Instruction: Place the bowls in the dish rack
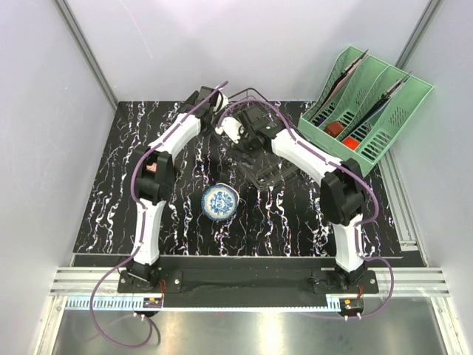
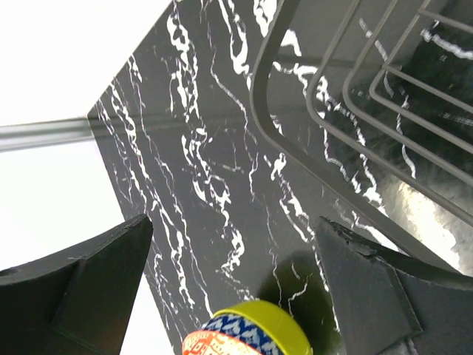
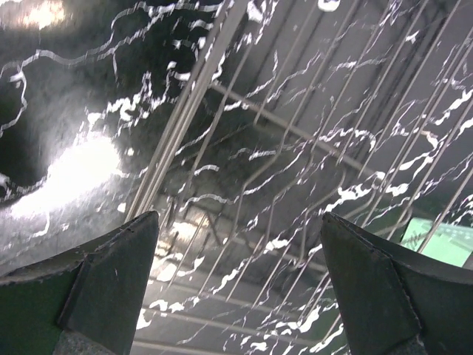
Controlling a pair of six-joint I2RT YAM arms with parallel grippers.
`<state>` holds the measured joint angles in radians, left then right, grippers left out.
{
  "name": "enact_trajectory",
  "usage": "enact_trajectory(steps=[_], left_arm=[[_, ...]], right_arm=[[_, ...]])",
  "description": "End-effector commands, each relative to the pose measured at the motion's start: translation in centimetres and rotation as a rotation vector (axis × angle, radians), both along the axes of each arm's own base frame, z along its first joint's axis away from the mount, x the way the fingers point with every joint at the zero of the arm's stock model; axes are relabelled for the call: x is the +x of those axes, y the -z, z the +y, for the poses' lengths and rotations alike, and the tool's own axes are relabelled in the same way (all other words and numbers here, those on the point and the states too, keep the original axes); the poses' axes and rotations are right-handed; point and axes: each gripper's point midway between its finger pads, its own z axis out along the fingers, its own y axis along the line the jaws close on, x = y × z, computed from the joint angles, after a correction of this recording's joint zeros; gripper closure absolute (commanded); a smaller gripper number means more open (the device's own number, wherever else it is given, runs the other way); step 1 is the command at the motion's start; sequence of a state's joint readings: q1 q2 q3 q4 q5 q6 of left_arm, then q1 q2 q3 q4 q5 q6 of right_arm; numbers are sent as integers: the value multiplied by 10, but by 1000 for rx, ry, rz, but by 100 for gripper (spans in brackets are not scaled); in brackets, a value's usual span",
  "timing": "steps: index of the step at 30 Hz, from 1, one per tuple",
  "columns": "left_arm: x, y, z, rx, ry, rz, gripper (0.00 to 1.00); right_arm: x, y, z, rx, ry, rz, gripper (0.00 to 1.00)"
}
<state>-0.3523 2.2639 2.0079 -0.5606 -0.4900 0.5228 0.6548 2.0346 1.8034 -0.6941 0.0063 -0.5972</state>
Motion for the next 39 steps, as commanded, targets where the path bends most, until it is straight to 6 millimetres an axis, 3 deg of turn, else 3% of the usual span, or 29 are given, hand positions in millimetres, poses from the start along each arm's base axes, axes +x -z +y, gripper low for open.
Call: enact_trajectory(steps=[1,4,6,7,9,10,12,13,14,15,16,17,19,20,27,31,39], left_arm=[[11,-2,-12,4,3,-26,1],[12,-8,-6,2,-25,-44,1],[8,-11,-3,-28,-48,-52,1],[6,-26,3,-47,-63,-78,1],[-2,-31,10,-73,-86,-82,1],[-8,-49,13,-88,-88,-109,1],[-23,-48,15,-89,-73,-83,1],[-32,-66,15,-107,-58,-104,1],[-44,-56,15,-98,-41,-65,1],[-52,-56,11,-110,-15,-53,1],[-64,-71,8,-125,9,-67,1],[-78,-56,7,-114,33,-21,1],[-91,-58,2,-137,65,-11,1],[-98,-47,2,-130,67,15,1],[-109,-7,-25,-188,158,104,1],[-129,18,-47,-238,260,195,1],[-161,35,-74,-356,465,217,1]], right_arm=[[1,-4,24,27,-43,5,0],[9,-17,28,45,-20,-19,0],[17,-35,25,54,21,-68,0],[17,-42,23,57,33,-82,0],[20,-60,11,49,73,-132,0],[21,-65,6,45,90,-152,0],[25,-80,-15,29,148,-198,0],[27,-85,-22,31,165,-211,0],[26,-81,-32,23,183,-202,0],[31,-89,-51,33,222,-211,0],[31,-90,-59,38,237,-206,0],[30,-83,-69,38,254,-183,0],[29,-87,-89,41,288,-183,0],[24,-79,-94,32,286,-163,0],[7,-106,-127,53,339,-221,0],[5,-114,-149,53,375,-239,0],[-2,-129,-171,77,414,-264,0]])
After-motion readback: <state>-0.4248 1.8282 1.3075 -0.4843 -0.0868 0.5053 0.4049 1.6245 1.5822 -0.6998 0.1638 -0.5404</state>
